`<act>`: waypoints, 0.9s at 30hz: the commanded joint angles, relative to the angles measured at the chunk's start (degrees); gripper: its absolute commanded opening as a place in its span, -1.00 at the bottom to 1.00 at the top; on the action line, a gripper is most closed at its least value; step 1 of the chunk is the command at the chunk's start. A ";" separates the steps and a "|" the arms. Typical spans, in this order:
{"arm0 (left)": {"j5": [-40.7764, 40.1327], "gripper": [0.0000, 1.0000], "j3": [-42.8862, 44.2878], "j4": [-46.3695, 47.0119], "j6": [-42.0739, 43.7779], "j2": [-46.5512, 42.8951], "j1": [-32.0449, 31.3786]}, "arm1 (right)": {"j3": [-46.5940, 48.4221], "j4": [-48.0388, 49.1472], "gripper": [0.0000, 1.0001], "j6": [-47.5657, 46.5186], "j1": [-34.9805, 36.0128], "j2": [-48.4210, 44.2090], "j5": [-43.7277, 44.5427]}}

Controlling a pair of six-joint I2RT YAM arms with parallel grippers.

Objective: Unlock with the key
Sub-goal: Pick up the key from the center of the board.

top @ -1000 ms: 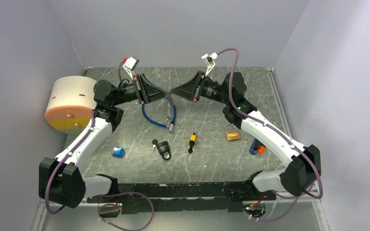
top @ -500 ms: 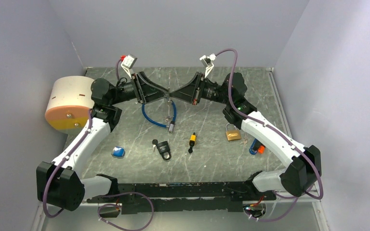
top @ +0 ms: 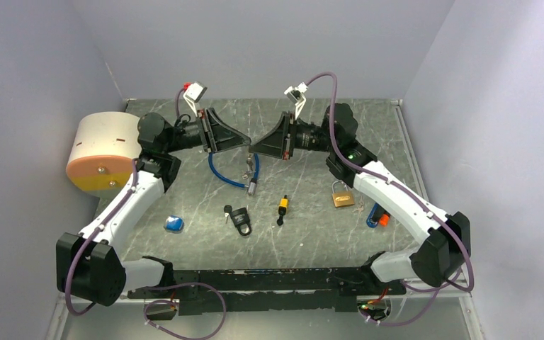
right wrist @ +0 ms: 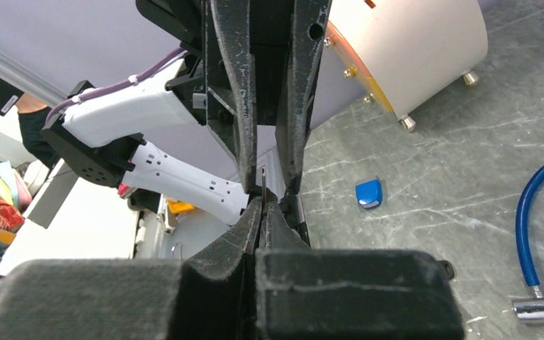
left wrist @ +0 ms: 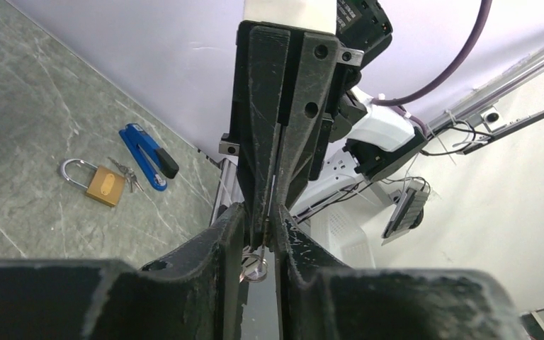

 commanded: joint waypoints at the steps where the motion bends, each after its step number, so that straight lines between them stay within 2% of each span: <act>1: 3.13 -0.56 1.44 2.04 -0.88 -0.05 -0.27 | 2.68 1.14 -1.00 -0.98 0.03 0.26 -0.21; 5: 4.99 -0.83 1.83 4.14 -1.98 0.59 -0.57 | 2.66 1.68 -1.00 -0.44 0.04 0.56 0.10; 9: 6.63 -0.95 3.47 2.43 -0.48 0.78 -1.15 | 2.65 3.31 -1.00 0.40 0.02 0.74 0.26; 13: 4.07 -0.95 4.13 -1.57 3.44 -0.72 -1.15 | 2.24 4.88 -0.97 1.00 0.09 0.80 0.64; 16: 0.00 -0.95 4.08 -3.69 5.80 -2.17 -1.15 | 0.09 7.42 -0.44 2.25 0.02 0.09 2.78; 18: -3.49 -0.95 3.28 -2.16 5.60 -2.90 -1.15 | -1.67 10.21 -0.33 3.84 0.05 -0.38 4.23; 23: -7.32 -0.95 1.11 3.96 2.32 -3.07 -1.15 | -2.07 13.41 -0.51 7.48 0.04 0.95 4.99; 27: -8.53 -0.95 0.30 6.95 0.07 -2.61 -1.14 | -3.10 14.84 -0.55 8.05 0.03 0.66 5.26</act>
